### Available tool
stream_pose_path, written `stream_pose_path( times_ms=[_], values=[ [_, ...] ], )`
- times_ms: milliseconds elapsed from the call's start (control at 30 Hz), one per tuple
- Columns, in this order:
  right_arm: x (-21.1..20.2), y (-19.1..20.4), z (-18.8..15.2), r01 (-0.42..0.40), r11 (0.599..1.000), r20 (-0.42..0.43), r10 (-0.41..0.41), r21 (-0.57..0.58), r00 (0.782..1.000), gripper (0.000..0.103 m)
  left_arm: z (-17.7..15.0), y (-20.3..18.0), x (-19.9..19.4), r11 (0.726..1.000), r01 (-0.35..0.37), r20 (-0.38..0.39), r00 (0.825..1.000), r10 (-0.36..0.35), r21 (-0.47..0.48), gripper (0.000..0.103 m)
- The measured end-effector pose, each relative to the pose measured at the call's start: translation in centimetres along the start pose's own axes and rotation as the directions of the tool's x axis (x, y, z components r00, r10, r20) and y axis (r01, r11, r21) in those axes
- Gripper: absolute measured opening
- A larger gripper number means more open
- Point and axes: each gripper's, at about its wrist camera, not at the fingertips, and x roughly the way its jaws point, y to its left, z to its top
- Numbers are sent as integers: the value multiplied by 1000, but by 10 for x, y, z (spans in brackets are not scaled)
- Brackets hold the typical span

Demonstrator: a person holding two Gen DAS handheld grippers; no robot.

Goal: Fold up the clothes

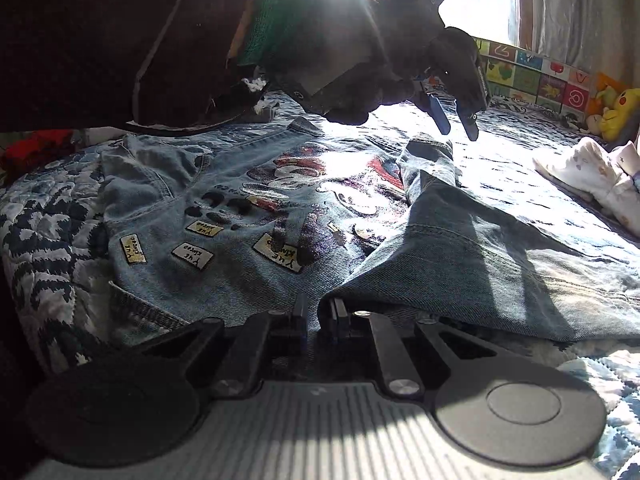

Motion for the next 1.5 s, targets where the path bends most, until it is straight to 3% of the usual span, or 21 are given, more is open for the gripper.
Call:
stream_pose_path(
  times_ms=[33, 100, 200, 400, 500, 633, 700, 800, 900, 933, 967, 1000, 1033, 1067, 1100, 1167, 1233, 1267, 1367, 1400, 1500],
  values=[
    [-1, 0, 0, 2, 1000, 4, -2, 2, 1000, 14, -1, -25, -5, 995, 69, -9, 998, -68, 70, 40],
    [-5, 0, 0, 10, 1000, 12, -10, 9, 1000, 15, -5, -70, -13, 963, 192, -53, 981, -186, 188, 43],
    [-9, 2, -3, 16, 1000, 19, -16, 7, 1000, 19, -15, -127, -13, 901, 293, -128, 956, -265, 320, 43],
    [-12, 7, -7, 8, 1000, 33, -8, -23, 999, 28, -48, -212, 12, 767, 360, -262, 931, -255, 532, 44],
    [-11, 5, -9, 1, 1000, 39, -1, -15, 999, 28, -62, -240, 23, 700, 323, -269, 944, -190, 637, 44],
    [-11, 4, -10, -5, 1000, 44, 5, -15, 999, 29, -79, -267, 36, 583, 248, -247, 966, -82, 774, 44],
    [-11, 3, -10, -9, 1000, 45, 10, -12, 999, 29, -90, -279, 45, 490, 168, -198, 980, 10, 856, 44],
    [-11, 3, -11, -14, 1000, 46, 15, -10, 999, 29, -99, -292, 50, 370, 64, -105, 990, 93, 927, 47],
    [-11, 3, -12, -15, 1000, 48, 15, -11, 999, 29, -102, -299, 54, 318, -7, -40, 989, 140, 948, 35],
    [-12, 3, -12, -14, 1000, 48, 15, -13, 999, 29, -102, -300, 57, 315, -8, -41, 988, 151, 949, 34],
    [-12, 3, -12, -14, 1000, 48, 15, -14, 999, 29, -102, -301, 59, 316, -10, -43, 986, 160, 949, 33],
    [-12, 3, -12, -14, 1000, 48, 14, -15, 999, 29, -98, -300, 59, 340, -12, -45, 986, 160, 940, 32],
    [-12, 3, -12, -13, 1000, 48, 14, -16, 999, 29, -95, -298, 59, 364, -13, -48, 986, 160, 931, 25],
    [-12, 4, -12, -12, 1000, 48, 13, -18, 999, 29, -92, -297, 59, 388, -15, -51, 986, 160, 922, 10],
    [-12, 4, -12, -11, 1000, 49, 12, -19, 999, 29, -88, -295, 58, 413, -18, -53, 986, 159, 910, 6],
    [-13, 5, -12, -6, 1000, 50, 7, -25, 999, 29, -75, -285, 47, 492, -34, -39, 990, 138, 870, 4],
    [-13, 6, -12, -2, 1000, 51, 3, -29, 999, 29, -60, -270, 31, 595, -52, -21, 993, 115, 802, 3],
    [-13, 6, -12, 1, 1000, 51, 1, -30, 999, 29, -51, -258, 18, 661, -60, -4, 995, 95, 748, 3],
    [-15, 7, -12, 9, 999, 54, -7, -34, 999, 31, -35, -222, -26, 794, -99, 77, 995, 65, 600, 3],
    [-15, 7, -12, 11, 999, 56, -10, -34, 998, 31, -30, -208, -44, 836, -111, 111, 992, 61, 538, 2],
    [-17, 8, -12, 21, 999, 58, -19, -35, 998, 33, -23, -163, -96, 922, -144, 201, 977, 74, 360, 2]
  ],
)
